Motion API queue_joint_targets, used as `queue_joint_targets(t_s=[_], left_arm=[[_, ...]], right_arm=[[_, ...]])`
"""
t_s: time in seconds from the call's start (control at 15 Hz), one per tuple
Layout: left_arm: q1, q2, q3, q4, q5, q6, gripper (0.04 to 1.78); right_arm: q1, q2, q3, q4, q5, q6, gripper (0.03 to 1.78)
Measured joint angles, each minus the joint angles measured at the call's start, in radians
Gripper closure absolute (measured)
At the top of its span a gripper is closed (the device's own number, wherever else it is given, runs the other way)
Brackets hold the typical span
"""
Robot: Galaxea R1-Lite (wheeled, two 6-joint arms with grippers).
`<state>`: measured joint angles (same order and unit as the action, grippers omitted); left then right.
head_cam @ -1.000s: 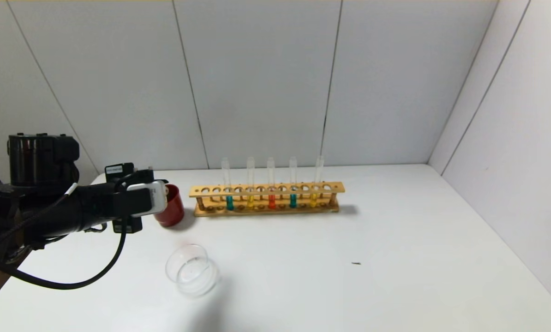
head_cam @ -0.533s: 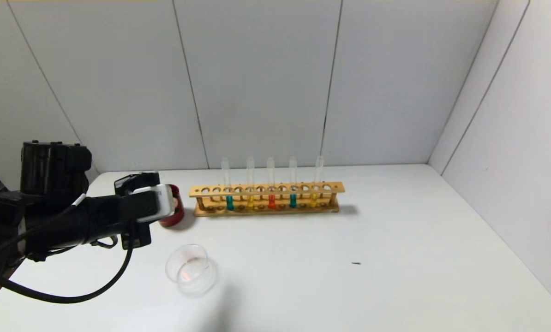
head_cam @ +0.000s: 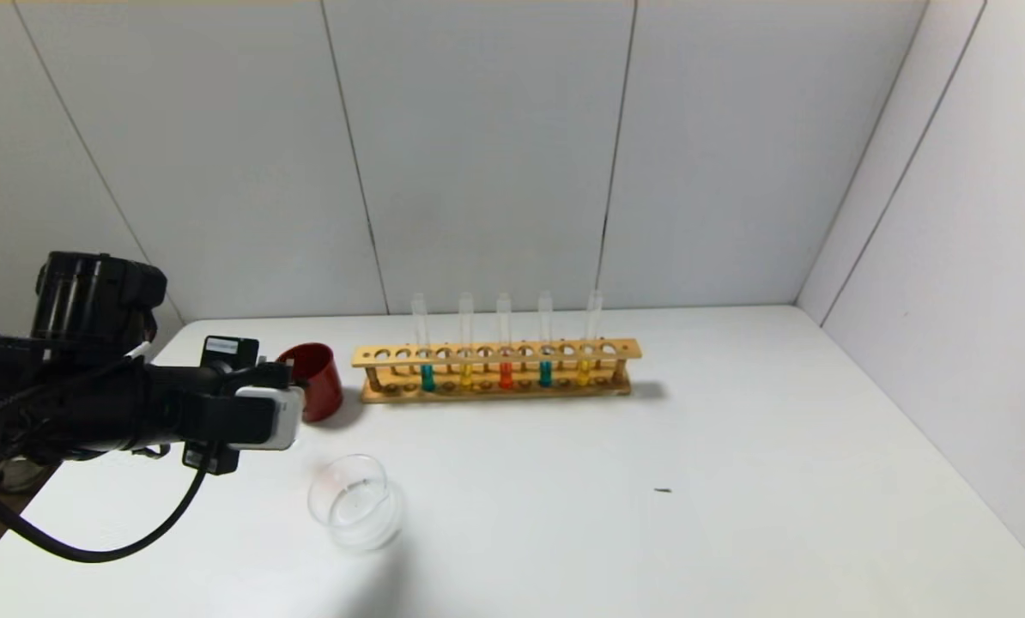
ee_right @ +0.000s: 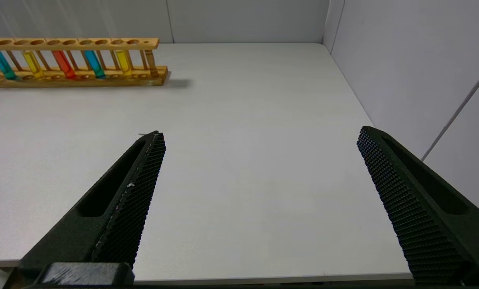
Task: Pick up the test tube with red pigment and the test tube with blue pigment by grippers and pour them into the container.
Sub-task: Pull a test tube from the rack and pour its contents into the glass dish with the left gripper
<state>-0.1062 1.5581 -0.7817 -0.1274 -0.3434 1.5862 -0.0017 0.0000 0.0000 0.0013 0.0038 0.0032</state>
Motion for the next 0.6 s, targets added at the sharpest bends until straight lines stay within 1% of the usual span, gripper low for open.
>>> queue_joint_targets(t_s=[0.07,0.27,0.6], left_arm=[[0.004,0.001,-0.013,0.004,0.000,0.028,1.50],[0.012,0.008,-0.031,0.034,0.002,0.170,1.50],[0.019,0.011,-0.048,0.095,0.009,0.323,1.50]], right_arm=[[0.000,0.000,0.000,0.000,0.000,0.000,0.06],[0.000,0.000,0.000,0.000,0.000,0.000,0.06],[0.000,0.000,0.000,0.000,0.000,0.000,0.06]])
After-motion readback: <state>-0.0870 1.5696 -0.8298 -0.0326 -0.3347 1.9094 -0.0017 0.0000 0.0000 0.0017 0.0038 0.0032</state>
